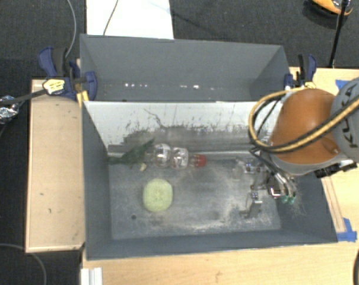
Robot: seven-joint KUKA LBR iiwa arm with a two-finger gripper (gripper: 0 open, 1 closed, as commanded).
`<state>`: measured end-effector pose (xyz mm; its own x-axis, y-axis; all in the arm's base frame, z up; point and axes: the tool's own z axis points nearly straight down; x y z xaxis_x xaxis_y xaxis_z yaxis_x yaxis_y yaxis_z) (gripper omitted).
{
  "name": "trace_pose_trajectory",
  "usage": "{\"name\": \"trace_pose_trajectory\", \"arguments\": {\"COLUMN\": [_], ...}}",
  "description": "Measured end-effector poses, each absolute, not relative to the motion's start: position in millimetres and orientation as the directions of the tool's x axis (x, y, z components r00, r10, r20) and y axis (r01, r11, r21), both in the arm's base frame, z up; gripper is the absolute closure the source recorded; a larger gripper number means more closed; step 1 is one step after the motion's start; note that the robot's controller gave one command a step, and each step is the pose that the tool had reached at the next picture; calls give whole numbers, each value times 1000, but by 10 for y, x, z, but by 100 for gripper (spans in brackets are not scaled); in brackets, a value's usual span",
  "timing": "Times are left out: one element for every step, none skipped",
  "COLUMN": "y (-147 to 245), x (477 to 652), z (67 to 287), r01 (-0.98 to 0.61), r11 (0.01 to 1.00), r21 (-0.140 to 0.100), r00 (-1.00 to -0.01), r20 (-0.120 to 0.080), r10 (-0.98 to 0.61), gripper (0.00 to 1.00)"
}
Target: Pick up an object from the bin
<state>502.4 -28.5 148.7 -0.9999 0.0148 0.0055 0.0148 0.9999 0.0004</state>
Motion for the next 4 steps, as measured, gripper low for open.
{"name": "trace_pose_trajectory", "arguments": {"y": [-285,1,256,439], "x": [5039,5025,4995,5304], "z": [1530,1164,881,820], "r01": [14,-53,-40,61], "r11": [1000,999,999,998], "r21": [0,-1,2,1], "r00": [-1000,-999,-999,-998], "r20": [-2,-6,3,-3], "r10": [14,-53,-40,61], "gripper": [0,0,0,0]}}
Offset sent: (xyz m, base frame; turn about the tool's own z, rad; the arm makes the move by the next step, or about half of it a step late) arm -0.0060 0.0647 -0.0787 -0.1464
